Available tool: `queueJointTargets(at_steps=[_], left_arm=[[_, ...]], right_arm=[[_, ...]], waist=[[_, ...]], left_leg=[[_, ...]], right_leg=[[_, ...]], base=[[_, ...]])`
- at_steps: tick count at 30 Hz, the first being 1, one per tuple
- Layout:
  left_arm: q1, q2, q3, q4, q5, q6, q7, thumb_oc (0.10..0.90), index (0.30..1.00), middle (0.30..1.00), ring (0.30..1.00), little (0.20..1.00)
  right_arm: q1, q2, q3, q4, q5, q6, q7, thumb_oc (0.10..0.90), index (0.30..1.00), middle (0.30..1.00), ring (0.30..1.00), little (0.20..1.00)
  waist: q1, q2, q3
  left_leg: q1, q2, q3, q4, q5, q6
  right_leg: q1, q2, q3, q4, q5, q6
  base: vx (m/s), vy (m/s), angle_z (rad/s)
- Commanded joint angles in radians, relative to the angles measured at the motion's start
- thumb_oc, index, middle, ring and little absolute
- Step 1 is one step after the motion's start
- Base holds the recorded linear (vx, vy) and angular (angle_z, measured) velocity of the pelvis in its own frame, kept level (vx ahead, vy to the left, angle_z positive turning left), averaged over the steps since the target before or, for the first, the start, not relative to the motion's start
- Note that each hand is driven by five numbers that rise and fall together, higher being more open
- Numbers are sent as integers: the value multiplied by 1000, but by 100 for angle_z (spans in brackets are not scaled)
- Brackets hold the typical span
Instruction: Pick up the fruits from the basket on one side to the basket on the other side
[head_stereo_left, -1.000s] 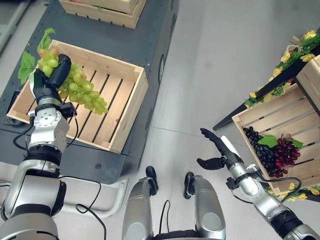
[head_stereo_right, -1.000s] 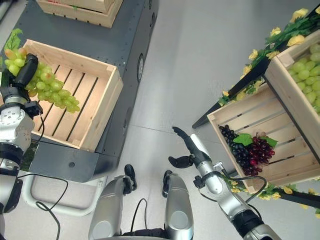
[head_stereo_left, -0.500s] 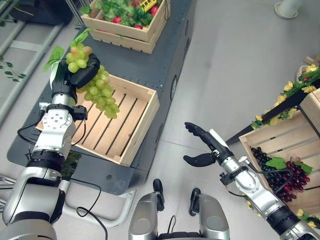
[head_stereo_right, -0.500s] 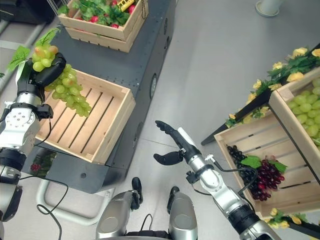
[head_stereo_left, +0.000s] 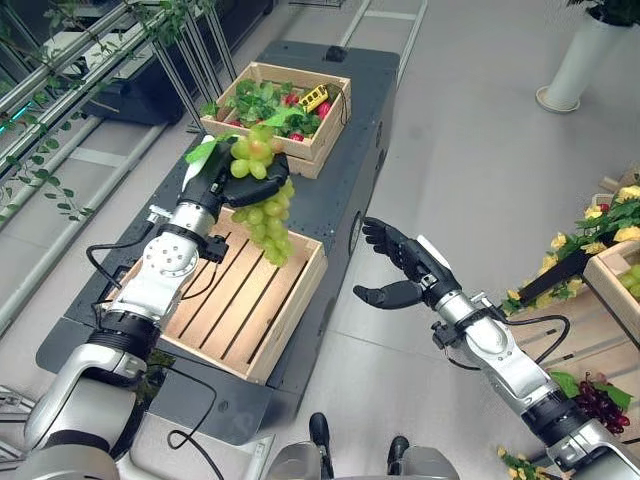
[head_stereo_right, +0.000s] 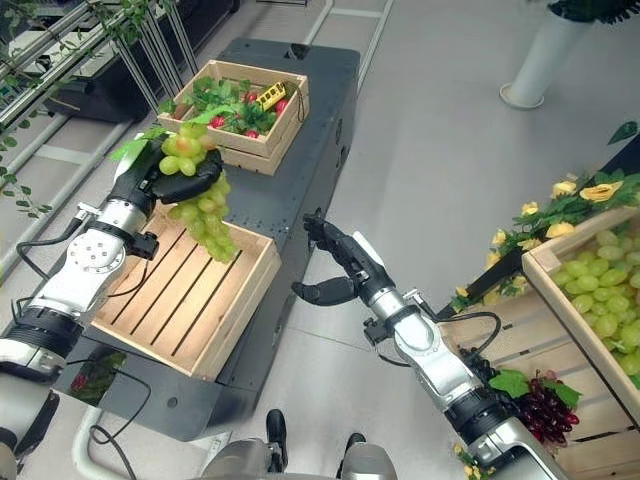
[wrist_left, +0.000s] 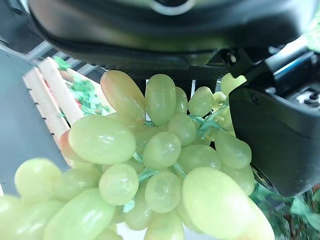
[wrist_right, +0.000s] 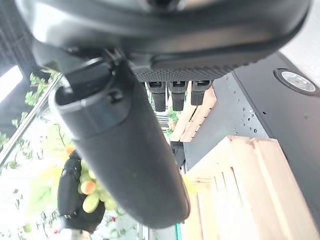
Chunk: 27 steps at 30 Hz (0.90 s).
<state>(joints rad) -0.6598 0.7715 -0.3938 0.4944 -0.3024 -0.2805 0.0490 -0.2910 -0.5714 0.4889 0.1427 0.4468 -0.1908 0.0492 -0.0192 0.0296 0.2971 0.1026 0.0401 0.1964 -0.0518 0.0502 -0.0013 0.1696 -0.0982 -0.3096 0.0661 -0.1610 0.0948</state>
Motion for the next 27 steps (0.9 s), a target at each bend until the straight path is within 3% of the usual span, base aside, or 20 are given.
queueJointTargets(at_steps=[1, 7, 27], left_arm=[[-101, -11, 25, 2, -8, -161, 35, 400, 300, 300, 300, 300], [-155, -45, -32, 4, 5, -171, 39, 400, 300, 300, 300, 300], [-201, -136, -119, -28, -7, -171, -4, 400, 300, 300, 300, 300]], right_arm=[[-68, 41, 14, -27, 117, -39, 72, 800, 900, 900, 900, 900], [-128, 53, 13, -30, 192, 14, 108, 800, 900, 900, 900, 900], [-259, 154, 69, -5, 284, 73, 120, 800, 900, 900, 900, 900]], waist=[[3, 12, -188], [0, 8, -206], [8, 5, -234]], left_leg=[[1, -6, -31, -27, -75, -65], [-5, -1, -46, -23, -74, -67], [27, 10, -56, -35, -79, -66]], right_leg=[[-38, -8, -5, -92, 96, -22], [-38, -1, -5, -77, 80, -33], [-4, 12, 6, -105, 82, -39]], base=[[-12, -112, -1], [-11, -82, 3], [11, -23, 0]])
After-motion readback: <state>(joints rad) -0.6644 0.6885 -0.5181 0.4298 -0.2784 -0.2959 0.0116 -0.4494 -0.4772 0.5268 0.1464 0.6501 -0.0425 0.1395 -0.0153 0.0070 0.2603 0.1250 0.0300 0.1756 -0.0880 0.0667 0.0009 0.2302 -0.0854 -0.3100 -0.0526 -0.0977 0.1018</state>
